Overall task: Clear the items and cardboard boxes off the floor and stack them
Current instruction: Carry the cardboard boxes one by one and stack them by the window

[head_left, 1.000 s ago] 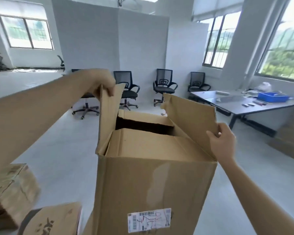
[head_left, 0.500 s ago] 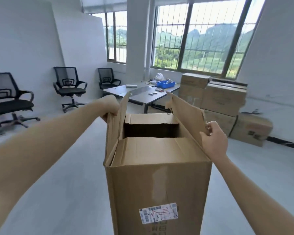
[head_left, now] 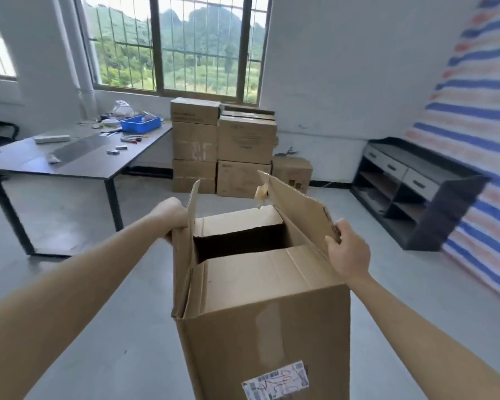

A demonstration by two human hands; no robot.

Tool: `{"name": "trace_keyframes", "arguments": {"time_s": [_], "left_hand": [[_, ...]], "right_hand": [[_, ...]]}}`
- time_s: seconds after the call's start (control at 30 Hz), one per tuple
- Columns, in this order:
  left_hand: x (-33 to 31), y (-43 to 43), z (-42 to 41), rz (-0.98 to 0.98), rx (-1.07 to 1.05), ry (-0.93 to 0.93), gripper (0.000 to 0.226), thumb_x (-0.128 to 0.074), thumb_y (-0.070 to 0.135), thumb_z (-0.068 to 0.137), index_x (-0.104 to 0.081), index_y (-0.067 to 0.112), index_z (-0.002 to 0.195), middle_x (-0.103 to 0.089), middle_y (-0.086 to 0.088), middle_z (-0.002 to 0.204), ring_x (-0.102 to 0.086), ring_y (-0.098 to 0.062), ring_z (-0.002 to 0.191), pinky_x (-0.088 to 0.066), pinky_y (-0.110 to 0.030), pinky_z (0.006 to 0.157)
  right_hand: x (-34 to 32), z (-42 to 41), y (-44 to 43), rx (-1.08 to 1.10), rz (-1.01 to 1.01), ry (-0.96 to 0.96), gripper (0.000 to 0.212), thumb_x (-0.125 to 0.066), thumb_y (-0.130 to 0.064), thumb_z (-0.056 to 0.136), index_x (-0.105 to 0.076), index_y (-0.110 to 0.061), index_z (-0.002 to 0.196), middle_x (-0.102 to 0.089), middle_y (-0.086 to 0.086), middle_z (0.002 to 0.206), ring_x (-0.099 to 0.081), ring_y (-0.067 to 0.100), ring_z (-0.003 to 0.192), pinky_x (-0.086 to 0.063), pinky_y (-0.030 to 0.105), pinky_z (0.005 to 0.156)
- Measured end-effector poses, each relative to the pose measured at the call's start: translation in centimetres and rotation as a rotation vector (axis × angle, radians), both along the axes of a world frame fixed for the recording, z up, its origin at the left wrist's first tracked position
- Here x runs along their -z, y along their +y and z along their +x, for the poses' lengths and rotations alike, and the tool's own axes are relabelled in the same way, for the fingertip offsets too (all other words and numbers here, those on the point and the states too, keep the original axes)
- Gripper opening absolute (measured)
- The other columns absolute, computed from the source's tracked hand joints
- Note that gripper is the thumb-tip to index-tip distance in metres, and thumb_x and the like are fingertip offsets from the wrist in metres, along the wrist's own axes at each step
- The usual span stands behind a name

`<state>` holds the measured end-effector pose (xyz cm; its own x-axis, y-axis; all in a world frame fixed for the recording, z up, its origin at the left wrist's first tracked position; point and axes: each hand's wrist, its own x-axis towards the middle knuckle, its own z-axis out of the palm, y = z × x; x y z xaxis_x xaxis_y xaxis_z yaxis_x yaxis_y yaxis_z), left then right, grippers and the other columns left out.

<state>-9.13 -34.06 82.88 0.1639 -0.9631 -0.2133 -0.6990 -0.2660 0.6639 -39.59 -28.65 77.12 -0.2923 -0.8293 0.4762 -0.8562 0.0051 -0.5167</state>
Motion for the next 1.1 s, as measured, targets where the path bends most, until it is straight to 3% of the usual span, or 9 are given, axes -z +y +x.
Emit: {"name": "trace_keyframes", "arguments": {"time_s": [0.2,0.43,0.67,0.93,1.1], "left_hand": [[2.0,-9.0,-9.4,0.068,0.200,0.018,0.019,-0.046,-0.004,0.092,-0.047,0.002,0.074,-0.054,-0.016,0.071,-0.055,-0.026,0.057,-0.045,-0.025,0.029],[2.7,-20.6,-23.1,0.040,0.334,0.013,0.018,-0.046,-0.004,0.092,-0.049,0.001,0.075,-0.055,-0.015,0.070,-0.056,-0.027,0.056,-0.047,-0.029,0.032],[3.8,-32.2,-34.0,0.076,0.326,-0.025,0.018,-0.044,-0.003,0.093,-0.052,0.001,0.078,-0.056,-0.016,0.070,-0.057,-0.029,0.056,-0.049,-0.035,0.043],[9.2,-45.5,-40.6,0.115,0.263,-0.012,0.019,-0.044,-0.001,0.093,-0.049,0.001,0.074,-0.055,-0.017,0.072,-0.057,-0.030,0.059,-0.048,-0.034,0.045],[11.9,-56.2,-44.6,0.180,0.268,0.072,0.015,-0.048,-0.002,0.091,-0.052,0.000,0.076,-0.056,-0.018,0.072,-0.057,-0.031,0.060,-0.049,-0.035,0.046]], "right_hand": [[2.1,-8.9,-2.2,0.220,0.027,-0.030,0.016,-0.057,-0.006,0.088,-0.043,-0.013,0.083,-0.041,-0.005,0.060,-0.041,0.017,0.055,-0.028,0.027,0.052],[4.5,-20.2,-10.1,0.311,-0.003,-0.068,0.016,-0.058,-0.010,0.089,-0.043,-0.014,0.084,-0.044,-0.005,0.064,-0.040,0.005,0.054,-0.028,0.018,0.049],[5.6,-29.4,-20.5,0.299,0.046,-0.117,0.015,-0.060,-0.011,0.089,-0.045,-0.014,0.085,-0.053,0.002,0.075,-0.044,0.007,0.056,-0.034,0.016,0.052],[8.9,-36.5,-33.1,0.292,0.168,-0.081,0.015,-0.057,-0.009,0.089,-0.045,-0.014,0.084,-0.050,0.001,0.071,-0.045,0.007,0.054,-0.039,0.018,0.053],[8.9,-41.2,-43.5,0.332,0.231,-0.031,0.014,-0.055,-0.010,0.090,-0.044,-0.015,0.084,-0.045,-0.005,0.065,-0.043,0.007,0.056,-0.035,0.022,0.050]]}}
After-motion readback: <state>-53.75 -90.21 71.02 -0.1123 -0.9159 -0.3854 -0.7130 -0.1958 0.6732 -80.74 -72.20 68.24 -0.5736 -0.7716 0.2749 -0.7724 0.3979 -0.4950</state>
